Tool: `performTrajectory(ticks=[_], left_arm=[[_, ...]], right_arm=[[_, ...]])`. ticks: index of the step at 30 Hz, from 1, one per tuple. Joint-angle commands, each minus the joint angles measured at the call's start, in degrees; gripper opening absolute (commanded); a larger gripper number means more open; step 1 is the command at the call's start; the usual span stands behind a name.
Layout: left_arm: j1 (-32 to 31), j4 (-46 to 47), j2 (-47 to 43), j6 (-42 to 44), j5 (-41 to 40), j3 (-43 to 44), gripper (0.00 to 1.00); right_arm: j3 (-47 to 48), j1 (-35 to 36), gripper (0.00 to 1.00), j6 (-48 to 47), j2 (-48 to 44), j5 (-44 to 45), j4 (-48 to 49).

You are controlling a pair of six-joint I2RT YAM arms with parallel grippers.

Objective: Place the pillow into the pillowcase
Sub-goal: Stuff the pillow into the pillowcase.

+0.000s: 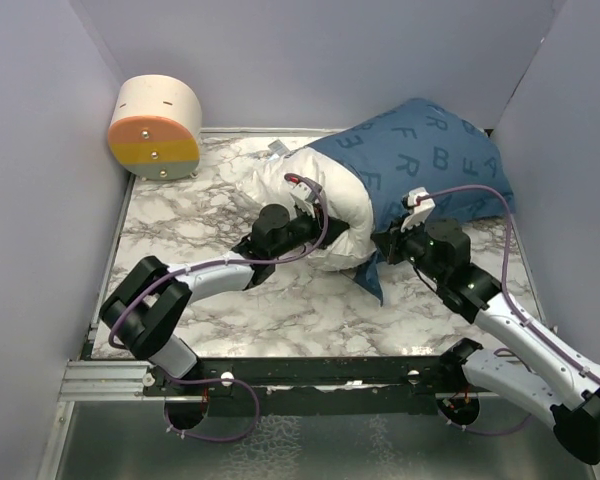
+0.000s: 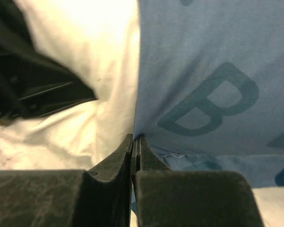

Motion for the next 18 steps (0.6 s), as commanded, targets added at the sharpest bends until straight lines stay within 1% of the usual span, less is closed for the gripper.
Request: performTrajectory(ticks=[1,3,6,8,10,11,12,14,15,16,18], left_arm=[[-0.92,18.47,2.8,6.28,1.8,5.79,0.07],[-1.98,21.51,3.69,8.6,0.47,6.83,0.07],[-4.39,24.63,4.76,11.65,-2.43,7.05,0.06],[-6.66,26.48,5.84,13.67,-4.98,6.26,0.06],[-9.03,29.68,7.78,14.25,-7.79,4.45,0.05],[-9.96,31.53,8.91,13.88,-9.23,3.31,0.05],[-10.59,33.52,10.51,13.07,-10.66,1.06,0.05],[-10.89,38.49,12.76,10.44,-13.28,-3.24,0.06],[-10.93,41.22,13.45,9.31,-14.46,-5.36,0.06],[-10.83,43.42,13.94,8.57,-15.32,-7.1,0.06],[-10.72,44.61,14.1,7.16,-15.57,-8.95,0.06]], right_arm=[[3.57,1.19,0.01,1.66,-0.14,-31.82,10.87],[5.68,1.27,0.01,2.49,0.94,-36.6,11.62],[7.81,1.27,0.01,4.59,1.82,-40.91,13.06],[7.54,1.27,0.01,7.14,2.37,-43.19,15.06],[5.27,1.22,0.01,9.77,2.45,-44.2,18.34],[4.14,1.24,0.01,10.17,2.06,-41.96,18.04],[3.71,1.26,0.01,9.92,1.24,-38.6,15.8],[3.79,1.21,0.01,7.66,-1.93,-29.6,8.49],[3.94,1.26,0.01,6.29,-4.21,-26.45,5.41],[4.0,1.23,0.05,5.01,-7.59,-23.37,2.42],[4.24,1.18,0.25,3.27,-12.29,-17.2,-2.76]])
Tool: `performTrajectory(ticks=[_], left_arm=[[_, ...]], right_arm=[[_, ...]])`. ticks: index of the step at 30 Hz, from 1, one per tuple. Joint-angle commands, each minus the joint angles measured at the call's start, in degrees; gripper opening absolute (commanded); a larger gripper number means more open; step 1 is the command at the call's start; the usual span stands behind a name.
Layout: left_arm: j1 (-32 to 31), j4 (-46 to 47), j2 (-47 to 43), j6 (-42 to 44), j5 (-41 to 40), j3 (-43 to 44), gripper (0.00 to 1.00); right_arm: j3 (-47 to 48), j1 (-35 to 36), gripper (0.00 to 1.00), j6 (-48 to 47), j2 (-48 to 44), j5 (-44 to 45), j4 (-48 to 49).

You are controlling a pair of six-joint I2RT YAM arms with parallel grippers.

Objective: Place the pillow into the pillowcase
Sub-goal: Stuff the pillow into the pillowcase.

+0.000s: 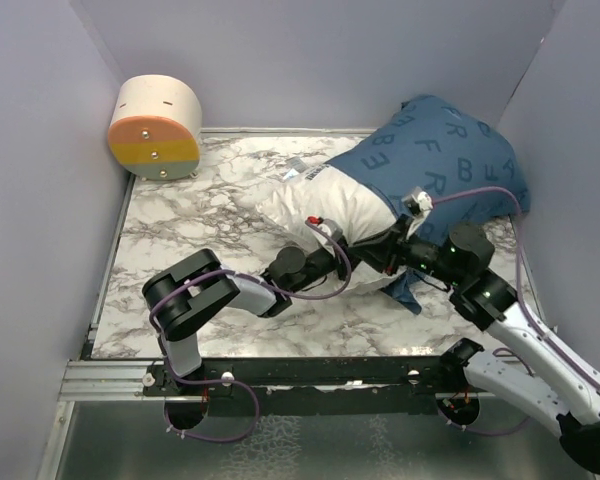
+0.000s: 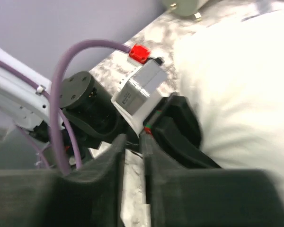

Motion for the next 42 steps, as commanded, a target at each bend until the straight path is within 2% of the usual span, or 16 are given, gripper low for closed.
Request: performTrajectory(ticks=[1,3,5,11,19,25,28,31,34,37,39,42], left_arm=[[0.86,12.72,0.71,-3.1,-5.81,-4.06,0.06],[0.84,10.8,0.6,-3.7,-4.27,-3.62,0.07],[0.86,9.29,0.8,-4.36,-3.04,-2.97,0.07],[0.86,8.7,2.14,-6.6,0.67,-1.72,0.07],[0.86,8.24,2.06,-6.97,1.97,-1.84,0.07],[0.89,7.9,1.85,-6.6,2.31,-1.77,0.07],[0.93,6.43,1.47,-5.56,2.7,-1.06,0.07],[0.95,5.84,1.77,-4.93,3.62,-0.02,0.07],[1.12,5.96,2.65,-3.53,5.8,1.69,0.07],[1.35,6.73,3.92,-1.04,8.47,4.68,0.07],[1.61,7.73,4.71,0.2,9.95,6.71,0.06],[2.22,9.98,5.6,1.08,11.62,9.2,0.04]], right_arm=[[0.93,-0.09,0.35,-3.8,-11.15,17.5,-13.0],[1.69,-0.09,0.53,-2.69,-12.85,27.5,-18.27],[2.1,-0.09,0.63,-1.7,-12.52,36.37,-22.04],[5.01,-0.09,0.66,-3.09,-4.55,47.02,-22.04],[6.64,-1.02,0.55,-7.17,4.43,59.47,-21.85],[7.55,-1.24,0.29,-8.95,6.16,63.61,-22.81],[7.95,-1.23,0.22,-9.33,6.94,63.18,-23.19],[7.35,-1.31,0.12,-9.89,7.94,57.26,-21.52],[6.54,-1.26,0.02,-11.67,7.6,39.5,-17.32],[5.21,-1.28,0.01,-10.47,6.06,16.56,-9.85],[5.83,-1.23,0.01,-8.24,6.89,4.46,-6.32],[8.3,-1.23,0.01,-6.08,7.32,-3.53,-4.69]])
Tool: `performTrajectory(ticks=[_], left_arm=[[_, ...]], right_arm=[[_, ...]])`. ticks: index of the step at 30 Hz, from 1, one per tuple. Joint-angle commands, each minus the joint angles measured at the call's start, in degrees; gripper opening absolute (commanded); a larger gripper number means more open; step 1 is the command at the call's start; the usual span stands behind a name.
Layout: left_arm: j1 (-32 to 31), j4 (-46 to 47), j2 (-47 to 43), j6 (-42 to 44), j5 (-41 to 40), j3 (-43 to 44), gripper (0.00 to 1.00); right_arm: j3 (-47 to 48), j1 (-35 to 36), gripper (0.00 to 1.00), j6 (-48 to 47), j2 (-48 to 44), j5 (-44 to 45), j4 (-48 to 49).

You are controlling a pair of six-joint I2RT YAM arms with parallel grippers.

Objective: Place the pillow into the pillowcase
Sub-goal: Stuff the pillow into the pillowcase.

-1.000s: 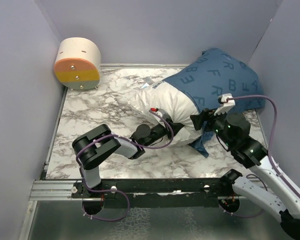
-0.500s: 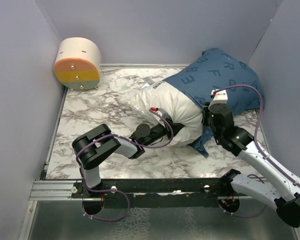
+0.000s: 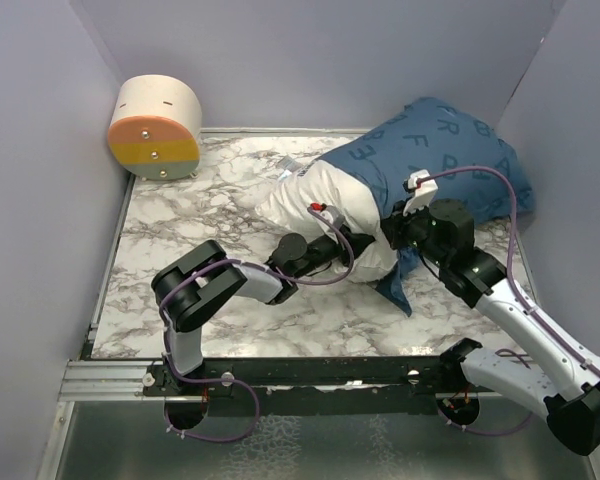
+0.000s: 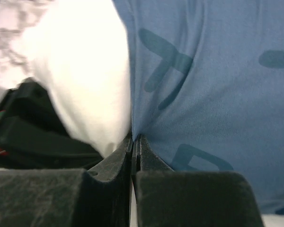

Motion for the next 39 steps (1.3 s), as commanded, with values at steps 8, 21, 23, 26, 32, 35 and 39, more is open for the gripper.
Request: performTrajectory(ticks=[8,21,23,26,32,35,39], left_arm=[[0.97,15.92,0.12,3.73,3.77,1.07,0.02],[2.88,17.08,-4.59,8.51,-17.91,3.23,0.0],[2.88,18.37,-2.68,7.19,-16.72,4.2,0.0],[1.48,21.96,1.65,4.87,-11.24,3.44,0.02],[-0.22,26.58,10.66,-3.15,-4.52,-0.36,0.29],[-0.95,26.71,10.18,-3.89,-4.94,-5.66,0.5],[1.33,21.97,1.49,-6.98,-5.34,-16.29,0.94]], right_arm=[[8.49,2.22,0.01,6.58,-4.97,-34.34,3.42],[1.44,2.26,0.01,15.96,-12.19,-36.73,2.61],[1.21,2.27,0.01,14.25,-12.32,-31.39,-0.23],[2.39,2.23,0.05,9.78,-14.1,-25.1,-3.32],[5.0,2.26,0.61,5.45,-14.59,-16.27,-5.46],[5.29,2.27,0.81,4.09,-12.53,-14.43,-6.08],[5.89,2.27,1.0,1.42,-11.9,-11.78,-3.81]])
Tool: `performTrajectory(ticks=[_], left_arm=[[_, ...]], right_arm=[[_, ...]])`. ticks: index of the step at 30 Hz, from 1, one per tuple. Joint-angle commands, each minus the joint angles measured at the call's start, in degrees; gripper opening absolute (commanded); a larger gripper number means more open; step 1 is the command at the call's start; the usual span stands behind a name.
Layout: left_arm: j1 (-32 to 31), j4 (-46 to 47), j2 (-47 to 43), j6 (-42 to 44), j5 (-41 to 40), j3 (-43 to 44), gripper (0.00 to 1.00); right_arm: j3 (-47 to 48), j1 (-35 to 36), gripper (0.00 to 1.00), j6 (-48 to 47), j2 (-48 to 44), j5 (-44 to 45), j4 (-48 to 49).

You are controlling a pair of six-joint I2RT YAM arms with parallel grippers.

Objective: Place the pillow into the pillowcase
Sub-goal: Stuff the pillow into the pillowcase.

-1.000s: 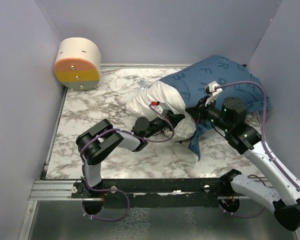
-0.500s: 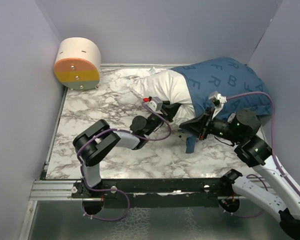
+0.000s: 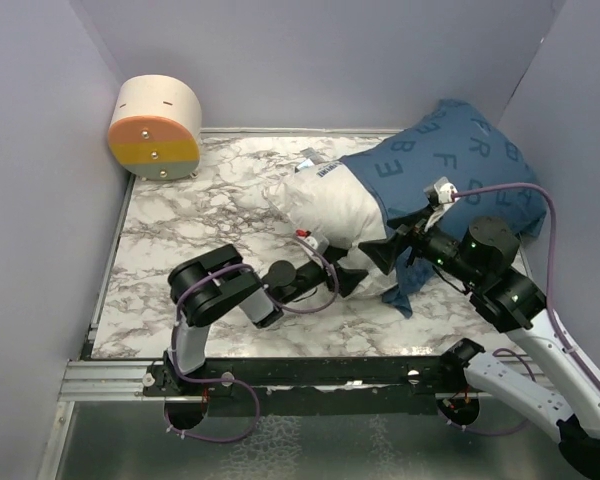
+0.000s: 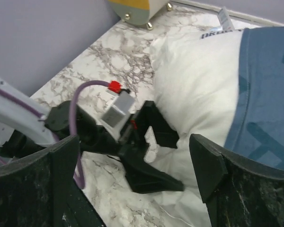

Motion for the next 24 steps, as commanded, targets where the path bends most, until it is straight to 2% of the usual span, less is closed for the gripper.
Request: performTrajectory(ticks=[1,3,6,8,12,15,18,21,24], left_arm=[[4.28,5.66,-9.73,-8.04,3.72,-10.13,0.98],[7.0,-4.07,-15.26,-12.01,8.84,-11.68,0.99],[7.3,-28.3,-26.52,-6.91,11.92,-9.71,0.99],[7.16,-44.1,-33.97,-2.45,10.89,-8.19,0.99],[8.53,-63.09,-45.92,1.93,6.34,-5.24,0.99],[13.76,-72.26,-49.8,1.24,10.03,-0.28,0.99],[19.24,-77.36,-49.93,-0.88,14.14,5.93,0.99],[24.25,-78.01,-47.24,-5.24,17.62,9.17,0.98],[27.92,-74.1,-42.83,-10.48,20.7,10.2,0.98]], right_arm=[[2.38,0.04,1.0,-5.22,1.34,6.64,1.45],[4.49,0.03,1.0,-7.31,3.57,8.46,3.39],[9.35,0.04,1.0,-10.6,10.55,12.06,5.03],[14.06,-0.01,1.0,-12.12,17.12,15.44,3.95],[23.89,0.04,1.0,-13.61,30.0,23.66,1.28],[32.59,0.04,1.0,-15.52,39.67,29.33,-3.65],[38.65,-0.01,0.98,-16.21,46.53,34.24,-8.07],[39.97,0.02,0.89,-17.22,49.76,36.56,-8.62],[40.41,-0.05,0.83,-18.17,52.65,40.18,-9.89]])
